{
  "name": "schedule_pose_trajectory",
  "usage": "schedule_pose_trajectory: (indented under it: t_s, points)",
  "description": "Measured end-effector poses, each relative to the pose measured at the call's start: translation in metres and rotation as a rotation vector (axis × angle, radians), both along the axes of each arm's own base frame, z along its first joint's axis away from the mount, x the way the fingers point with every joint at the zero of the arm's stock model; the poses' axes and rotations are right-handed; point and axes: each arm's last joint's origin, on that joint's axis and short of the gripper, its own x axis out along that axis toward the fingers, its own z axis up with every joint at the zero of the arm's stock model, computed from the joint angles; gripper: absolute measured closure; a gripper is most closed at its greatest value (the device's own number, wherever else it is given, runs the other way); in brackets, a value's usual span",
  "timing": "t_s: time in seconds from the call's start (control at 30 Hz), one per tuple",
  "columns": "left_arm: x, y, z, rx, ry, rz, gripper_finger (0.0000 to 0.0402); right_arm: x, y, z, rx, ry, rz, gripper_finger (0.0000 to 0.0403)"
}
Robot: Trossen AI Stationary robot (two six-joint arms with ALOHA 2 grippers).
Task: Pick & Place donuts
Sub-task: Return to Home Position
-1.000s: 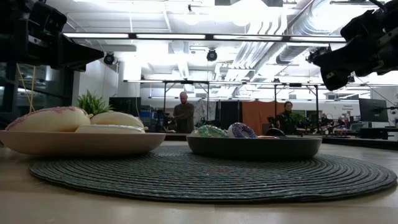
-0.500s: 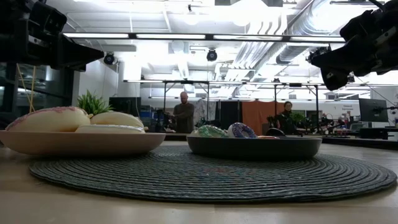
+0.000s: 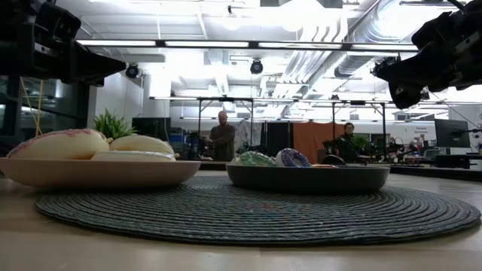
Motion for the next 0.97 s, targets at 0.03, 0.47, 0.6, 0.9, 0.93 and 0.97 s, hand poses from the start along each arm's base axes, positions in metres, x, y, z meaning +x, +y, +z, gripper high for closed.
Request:
schedule_pose_trajectory:
  t_s: [0.03,0.47,0.6,0.9,0.93,0.97]
  points:
    - [0.0000,0.0000,0.0000,0.000,0.000,0.000,0.0401,0.0000,0.0000,0.0000,0.000,0.000,0.000,0.0401]
    - [0.0000,0.0000,0.0000,0.000,0.000,0.001,0.0401,0.0000,0.0000,0.0000,0.000,0.000,0.000,0.0402]
    - [0.0000,0.0000,0.0000,0.000,0.000,0.000,0.0401,0.0000,0.0000,0.0000,0.000,0.000,0.000,0.0401]
    - [0.0000,0.0000,0.0000,0.000,0.000,0.001,0.0401,0.0000,0.0000,0.0000,0.000,0.000,0.000,0.0402]
    - [0.0000,0.0000,0.0000,0.000,0.000,0.001,0.0401,0.0000,0.0000,0.0000,0.000,0.000,0.000,0.0401]
    - [0.0000,0.0000,0.0000,0.000,0.000,0.001,0.0401,0.0000,0.0000,0.0000,0.000,0.000,0.000,0.0401]
